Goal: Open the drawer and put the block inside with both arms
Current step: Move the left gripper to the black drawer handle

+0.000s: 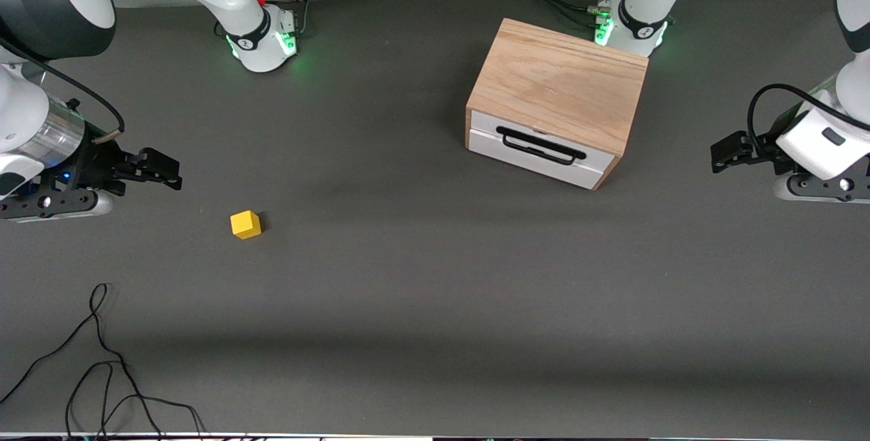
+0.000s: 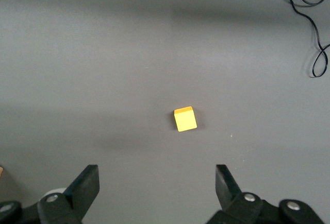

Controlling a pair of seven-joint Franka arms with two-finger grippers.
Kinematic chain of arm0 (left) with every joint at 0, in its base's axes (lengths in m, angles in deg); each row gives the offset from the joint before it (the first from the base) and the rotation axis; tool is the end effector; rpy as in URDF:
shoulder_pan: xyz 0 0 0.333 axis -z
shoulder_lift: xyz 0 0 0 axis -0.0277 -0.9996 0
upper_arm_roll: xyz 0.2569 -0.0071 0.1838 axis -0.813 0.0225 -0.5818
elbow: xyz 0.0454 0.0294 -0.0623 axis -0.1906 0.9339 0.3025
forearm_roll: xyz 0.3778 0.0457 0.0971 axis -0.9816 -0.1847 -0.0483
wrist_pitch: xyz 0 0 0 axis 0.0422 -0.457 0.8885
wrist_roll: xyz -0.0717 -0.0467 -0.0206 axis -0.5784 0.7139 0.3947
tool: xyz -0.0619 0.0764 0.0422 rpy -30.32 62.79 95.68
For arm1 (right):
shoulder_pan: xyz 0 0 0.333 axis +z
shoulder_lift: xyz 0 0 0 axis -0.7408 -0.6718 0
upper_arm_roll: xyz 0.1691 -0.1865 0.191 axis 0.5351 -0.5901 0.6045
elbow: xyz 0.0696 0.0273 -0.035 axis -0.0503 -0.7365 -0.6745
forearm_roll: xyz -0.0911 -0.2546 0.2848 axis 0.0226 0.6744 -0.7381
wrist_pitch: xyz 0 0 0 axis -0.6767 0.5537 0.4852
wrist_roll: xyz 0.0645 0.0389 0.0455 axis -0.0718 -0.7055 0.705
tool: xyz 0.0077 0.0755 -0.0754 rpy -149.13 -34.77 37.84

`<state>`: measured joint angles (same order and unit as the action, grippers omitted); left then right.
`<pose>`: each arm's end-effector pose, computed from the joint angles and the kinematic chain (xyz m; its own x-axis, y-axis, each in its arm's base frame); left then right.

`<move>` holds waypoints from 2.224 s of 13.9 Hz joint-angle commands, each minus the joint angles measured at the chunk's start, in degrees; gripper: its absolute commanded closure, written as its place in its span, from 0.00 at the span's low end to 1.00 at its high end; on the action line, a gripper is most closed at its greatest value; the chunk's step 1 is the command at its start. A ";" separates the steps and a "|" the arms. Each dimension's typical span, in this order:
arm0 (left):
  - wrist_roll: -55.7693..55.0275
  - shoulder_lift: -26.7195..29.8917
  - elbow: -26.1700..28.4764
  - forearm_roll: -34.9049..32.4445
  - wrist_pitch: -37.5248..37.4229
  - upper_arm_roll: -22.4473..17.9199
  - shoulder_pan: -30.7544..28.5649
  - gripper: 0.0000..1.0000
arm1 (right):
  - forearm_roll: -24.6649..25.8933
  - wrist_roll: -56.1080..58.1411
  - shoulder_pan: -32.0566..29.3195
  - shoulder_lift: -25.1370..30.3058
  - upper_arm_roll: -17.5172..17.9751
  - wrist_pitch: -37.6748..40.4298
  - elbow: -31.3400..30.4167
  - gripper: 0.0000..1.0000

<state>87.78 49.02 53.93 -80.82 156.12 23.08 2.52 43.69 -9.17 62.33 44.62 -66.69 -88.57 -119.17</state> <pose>0.5801 -0.0531 0.5831 0.9967 -0.0584 -0.0572 -0.0589 -0.9982 -0.0066 0.5965 0.0692 0.5839 0.9982 0.0562 -0.0207 0.0560 -0.9984 -0.0085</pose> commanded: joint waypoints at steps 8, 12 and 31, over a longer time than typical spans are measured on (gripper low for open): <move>0.87 1.18 0.83 -0.24 -0.05 -0.63 0.73 0.00 | -0.13 -0.52 -0.64 -0.86 -0.74 0.39 0.48 0.00; 0.87 1.09 0.92 -0.24 -0.05 -0.63 0.73 0.00 | -0.31 -0.96 -0.47 -1.66 -0.74 -0.66 0.83 0.00; -50.32 -1.10 0.83 2.13 3.02 2.19 14.78 0.00 | 0.13 -1.58 3.92 -2.62 -1.18 -0.84 3.56 0.00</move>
<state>47.00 48.34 54.11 -79.74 157.02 25.99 14.99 43.74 -9.69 66.28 42.20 -67.64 -89.91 -116.35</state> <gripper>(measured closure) 0.000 0.000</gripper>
